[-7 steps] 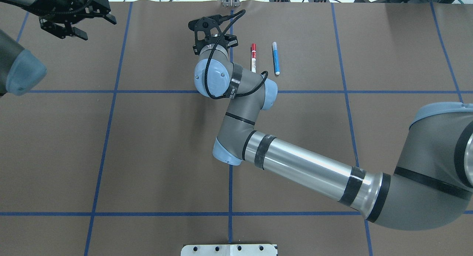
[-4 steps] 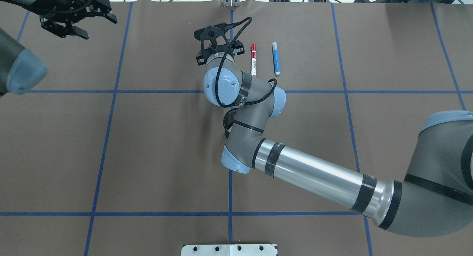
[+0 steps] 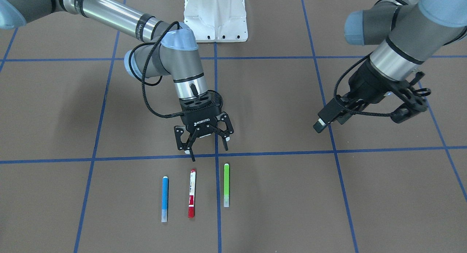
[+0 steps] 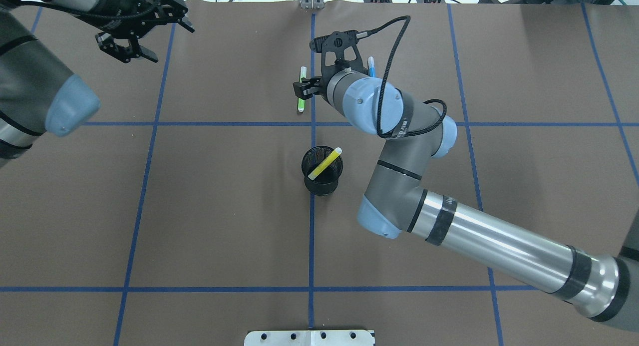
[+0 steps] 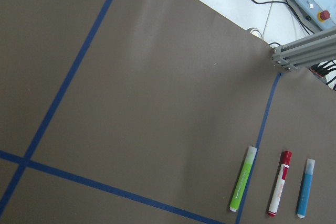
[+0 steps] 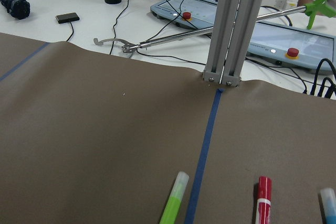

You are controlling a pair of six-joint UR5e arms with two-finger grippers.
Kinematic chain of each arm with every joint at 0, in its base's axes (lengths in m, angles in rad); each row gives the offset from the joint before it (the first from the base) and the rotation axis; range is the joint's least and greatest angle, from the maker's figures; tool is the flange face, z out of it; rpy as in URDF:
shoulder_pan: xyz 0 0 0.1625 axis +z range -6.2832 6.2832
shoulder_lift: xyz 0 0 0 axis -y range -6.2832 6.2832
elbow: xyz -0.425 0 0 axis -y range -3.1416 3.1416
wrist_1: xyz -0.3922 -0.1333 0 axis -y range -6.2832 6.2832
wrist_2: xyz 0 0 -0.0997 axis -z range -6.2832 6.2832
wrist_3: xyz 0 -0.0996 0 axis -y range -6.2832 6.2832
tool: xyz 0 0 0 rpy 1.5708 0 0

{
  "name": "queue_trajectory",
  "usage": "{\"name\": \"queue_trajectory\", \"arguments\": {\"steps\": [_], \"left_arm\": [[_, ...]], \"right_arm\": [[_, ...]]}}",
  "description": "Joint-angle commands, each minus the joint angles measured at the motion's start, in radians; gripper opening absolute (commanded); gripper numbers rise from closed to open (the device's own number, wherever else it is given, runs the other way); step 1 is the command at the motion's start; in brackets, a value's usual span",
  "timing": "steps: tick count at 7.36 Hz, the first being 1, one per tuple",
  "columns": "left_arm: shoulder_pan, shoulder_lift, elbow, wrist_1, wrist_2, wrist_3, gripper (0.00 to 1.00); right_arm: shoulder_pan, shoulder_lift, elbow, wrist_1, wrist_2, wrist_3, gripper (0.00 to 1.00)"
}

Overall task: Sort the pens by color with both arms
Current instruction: 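Withdraw the right gripper while the left gripper moves over the cup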

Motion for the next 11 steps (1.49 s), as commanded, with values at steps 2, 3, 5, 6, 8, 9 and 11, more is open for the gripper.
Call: {"name": "queue_trajectory", "arguments": {"steps": [2, 3, 5, 6, 8, 9, 11], "left_arm": [[0.166, -0.235, 0.009, 0.352, 0.08, -0.094, 0.99], [0.212, -0.288, 0.018, 0.442, 0.085, -0.113, 0.99], [0.318, -0.441, 0.217, 0.464, 0.195, -0.255, 0.99], [0.34, -0.557, 0.396, 0.495, 0.209, -0.291, 0.99], [0.351, -0.609, 0.499, 0.513, 0.211, -0.513, 0.99], [0.386, -0.608, 0.506, 0.521, 0.22, -0.543, 0.99], [0.417, -0.633, 0.567, 0.552, 0.249, -0.494, 0.95]], "right_arm": [[0.324, -0.189, 0.053, -0.001, 0.601, 0.084, 1.0], [0.365, -0.228, 0.046, -0.003, 0.68, 0.099, 1.0], [0.42, -0.288, 0.044, -0.011, 0.757, 0.171, 0.99], [0.447, -0.306, 0.044, -0.02, 0.794, 0.179, 0.99], [0.448, -0.325, 0.042, -0.02, 0.793, 0.244, 0.99], [0.45, -0.325, 0.041, -0.02, 0.79, 0.245, 0.99], [0.45, -0.325, 0.038, -0.02, 0.79, 0.246, 0.99]]}}
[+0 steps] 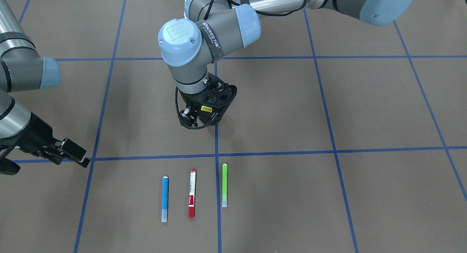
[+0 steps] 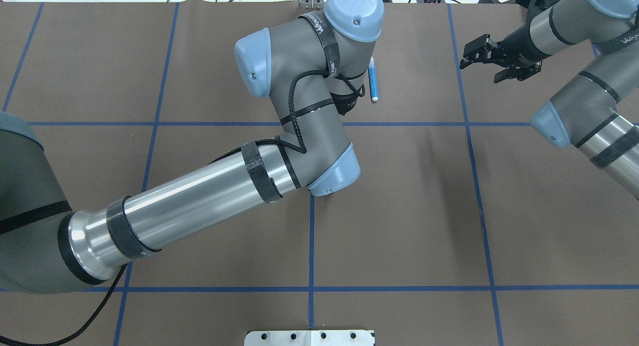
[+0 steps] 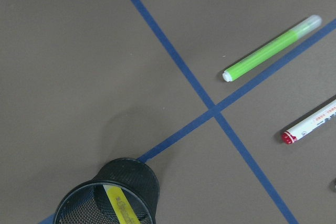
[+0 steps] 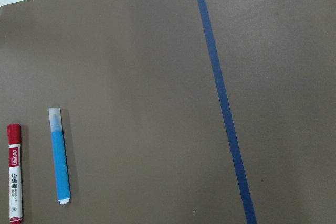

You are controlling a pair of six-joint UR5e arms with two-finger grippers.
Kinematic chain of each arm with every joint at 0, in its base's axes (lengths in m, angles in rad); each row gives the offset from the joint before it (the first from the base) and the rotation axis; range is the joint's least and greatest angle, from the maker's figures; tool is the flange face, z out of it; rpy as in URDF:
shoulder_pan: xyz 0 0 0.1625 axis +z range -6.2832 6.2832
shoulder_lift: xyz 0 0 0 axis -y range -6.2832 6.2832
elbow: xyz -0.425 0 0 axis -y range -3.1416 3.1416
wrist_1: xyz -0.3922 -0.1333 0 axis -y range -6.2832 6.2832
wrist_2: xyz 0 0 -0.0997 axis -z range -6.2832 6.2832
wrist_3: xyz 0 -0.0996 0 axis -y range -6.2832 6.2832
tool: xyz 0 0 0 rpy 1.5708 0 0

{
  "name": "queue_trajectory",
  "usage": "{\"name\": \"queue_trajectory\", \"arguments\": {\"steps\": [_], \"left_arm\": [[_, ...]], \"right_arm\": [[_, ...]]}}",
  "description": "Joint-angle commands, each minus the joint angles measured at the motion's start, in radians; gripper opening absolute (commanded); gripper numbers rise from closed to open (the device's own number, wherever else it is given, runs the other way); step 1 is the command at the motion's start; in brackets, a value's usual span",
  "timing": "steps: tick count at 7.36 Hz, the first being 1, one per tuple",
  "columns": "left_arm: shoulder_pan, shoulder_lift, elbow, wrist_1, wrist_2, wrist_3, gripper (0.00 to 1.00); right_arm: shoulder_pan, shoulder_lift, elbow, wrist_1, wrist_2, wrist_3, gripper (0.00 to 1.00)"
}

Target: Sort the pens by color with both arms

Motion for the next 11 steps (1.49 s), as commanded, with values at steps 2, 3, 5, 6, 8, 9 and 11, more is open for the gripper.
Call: {"name": "queue_trajectory", "arguments": {"steps": [2, 3, 5, 6, 8, 9, 11], "left_arm": [[0.053, -0.052, 0.061, 0.07, 0.025, 0.085, 0.85], [0.053, -0.05, 0.061, 0.089, 0.025, 0.164, 0.79], [0.053, -0.05, 0.055, 0.103, 0.048, 0.229, 0.6], [0.053, -0.05, 0.055, 0.103, 0.05, 0.24, 0.52], [0.053, -0.047, 0.055, 0.1, 0.067, 0.241, 0.44], [0.055, -0.05, 0.054, 0.098, 0.067, 0.241, 0.46], [0.061, -0.052, 0.055, 0.097, 0.079, 0.241, 0.51]], "right_arm": [[-0.001, -0.002, -0.001, 0.001, 0.0, 0.004, 0.99], [-0.001, -0.002, 0.0, 0.002, 0.0, 0.004, 0.99], [-0.001, -0.005, 0.0, 0.002, 0.0, 0.005, 0.99], [-0.001, -0.007, -0.001, 0.002, 0.0, 0.005, 0.99], [-0.001, -0.013, -0.006, 0.002, 0.0, 0.004, 0.99], [-0.001, -0.011, -0.006, 0.002, 0.0, 0.004, 0.99], [0.001, -0.013, -0.009, 0.002, -0.003, 0.004, 0.99]]}}
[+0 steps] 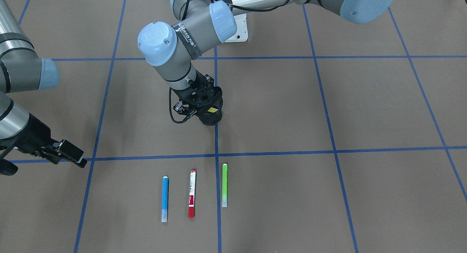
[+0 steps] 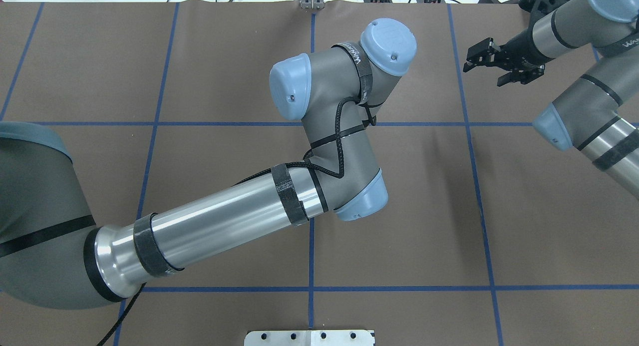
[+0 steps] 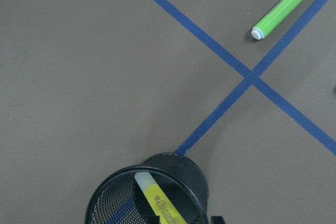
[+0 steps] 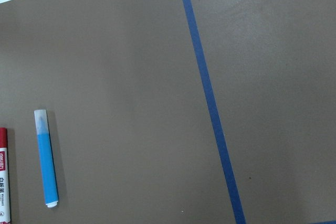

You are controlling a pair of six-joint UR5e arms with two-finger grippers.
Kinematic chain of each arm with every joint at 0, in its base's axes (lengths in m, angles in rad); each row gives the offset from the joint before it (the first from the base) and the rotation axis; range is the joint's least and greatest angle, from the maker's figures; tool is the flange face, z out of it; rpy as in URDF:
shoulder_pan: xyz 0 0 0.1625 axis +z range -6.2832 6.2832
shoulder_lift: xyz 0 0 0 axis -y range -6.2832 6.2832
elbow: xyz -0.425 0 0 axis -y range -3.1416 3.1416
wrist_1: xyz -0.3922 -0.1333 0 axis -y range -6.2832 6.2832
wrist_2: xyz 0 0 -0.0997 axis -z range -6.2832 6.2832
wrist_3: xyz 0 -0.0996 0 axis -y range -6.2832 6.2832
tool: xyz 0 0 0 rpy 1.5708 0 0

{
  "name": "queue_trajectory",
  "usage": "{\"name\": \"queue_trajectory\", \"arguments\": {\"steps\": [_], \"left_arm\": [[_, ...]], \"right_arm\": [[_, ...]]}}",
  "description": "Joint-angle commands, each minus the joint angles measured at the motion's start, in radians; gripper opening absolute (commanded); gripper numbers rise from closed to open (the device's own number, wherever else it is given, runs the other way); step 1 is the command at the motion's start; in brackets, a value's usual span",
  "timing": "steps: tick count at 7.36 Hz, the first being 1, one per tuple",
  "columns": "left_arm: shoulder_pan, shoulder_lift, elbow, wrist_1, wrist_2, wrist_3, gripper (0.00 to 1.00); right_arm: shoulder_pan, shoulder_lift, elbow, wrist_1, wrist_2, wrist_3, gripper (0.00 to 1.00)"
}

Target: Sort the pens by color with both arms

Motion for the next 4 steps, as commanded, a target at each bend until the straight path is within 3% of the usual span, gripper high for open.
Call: {"name": "queue_trajectory", "arguments": {"steps": [1, 4], "left_arm": [[0.006, -0.002, 0.001, -0.002, 0.005, 0.0, 0.51], [0.021, -0.001, 0.002, -0.005, 0.012, 0.0, 0.53]], "right_arm": [[-0.001, -0.001, -0.001, 0.0, -0.001, 0.0, 0.99], [-0.001, -0.002, -0.004, 0.0, -0.001, 0.0, 0.99]]}}
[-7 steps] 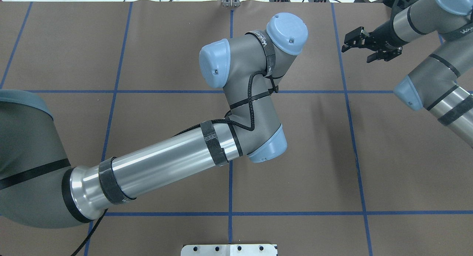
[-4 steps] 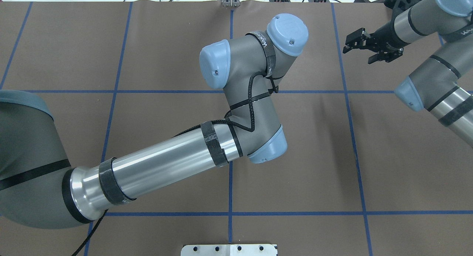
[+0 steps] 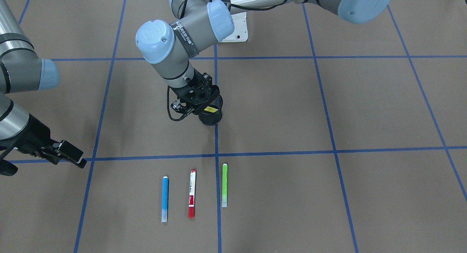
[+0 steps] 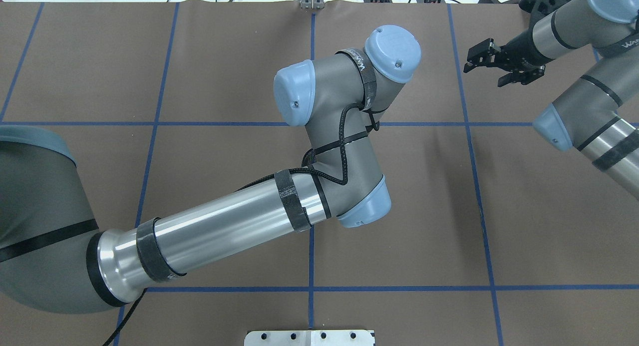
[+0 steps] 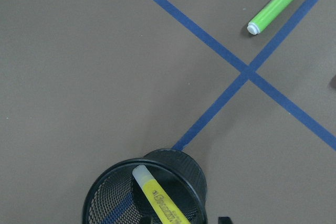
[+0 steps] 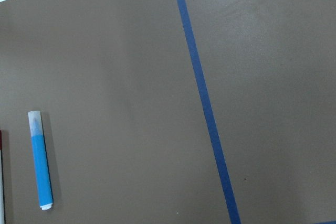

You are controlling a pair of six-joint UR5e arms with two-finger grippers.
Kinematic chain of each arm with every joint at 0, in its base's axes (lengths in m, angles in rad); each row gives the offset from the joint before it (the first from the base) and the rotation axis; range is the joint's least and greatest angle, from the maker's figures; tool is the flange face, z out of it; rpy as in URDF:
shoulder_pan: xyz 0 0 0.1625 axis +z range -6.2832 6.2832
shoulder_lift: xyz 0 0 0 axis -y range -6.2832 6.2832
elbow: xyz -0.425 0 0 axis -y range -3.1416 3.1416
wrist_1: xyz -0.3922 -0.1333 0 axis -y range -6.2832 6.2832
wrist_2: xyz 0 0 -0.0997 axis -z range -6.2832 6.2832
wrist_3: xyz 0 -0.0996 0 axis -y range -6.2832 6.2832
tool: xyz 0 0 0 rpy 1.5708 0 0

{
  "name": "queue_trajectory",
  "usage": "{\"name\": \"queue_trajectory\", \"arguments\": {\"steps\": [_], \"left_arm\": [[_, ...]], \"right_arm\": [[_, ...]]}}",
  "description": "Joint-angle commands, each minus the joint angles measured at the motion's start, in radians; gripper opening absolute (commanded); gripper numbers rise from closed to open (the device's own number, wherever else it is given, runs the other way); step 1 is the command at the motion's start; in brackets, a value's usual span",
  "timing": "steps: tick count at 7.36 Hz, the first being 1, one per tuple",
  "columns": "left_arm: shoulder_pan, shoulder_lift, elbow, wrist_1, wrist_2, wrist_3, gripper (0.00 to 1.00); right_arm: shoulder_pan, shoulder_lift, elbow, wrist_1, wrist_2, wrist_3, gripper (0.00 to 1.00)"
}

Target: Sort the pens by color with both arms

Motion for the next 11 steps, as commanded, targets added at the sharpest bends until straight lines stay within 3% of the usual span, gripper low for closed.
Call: {"name": "queue_trajectory", "arguments": {"steps": [1, 3, 4, 5, 7, 11], "left_arm": [[0.011, 0.001, 0.001, -0.002, 0.004, 0.0, 0.51], [0.017, 0.004, 0.001, -0.004, 0.008, 0.0, 0.42], [0.017, 0.001, 0.0, -0.002, 0.008, 0.0, 0.18], [0.016, 0.001, -0.002, -0.002, 0.01, 0.002, 0.0], [0.014, -0.001, -0.01, -0.001, 0.013, 0.002, 0.0], [-0.021, 0.002, -0.162, 0.067, 0.011, 0.005, 0.0]], "right_arm": [[0.0, -0.001, -0.001, 0.0, -0.002, 0.0, 0.99], [0.0, 0.0, -0.007, 0.0, 0.0, 0.0, 0.99], [0.0, -0.001, -0.007, 0.0, -0.002, -0.002, 0.99], [0.0, -0.001, -0.007, 0.0, -0.002, -0.002, 0.99], [0.0, 0.0, -0.007, 0.002, -0.002, -0.002, 0.99], [0.0, 0.002, -0.007, 0.002, -0.002, 0.0, 0.99]]}}
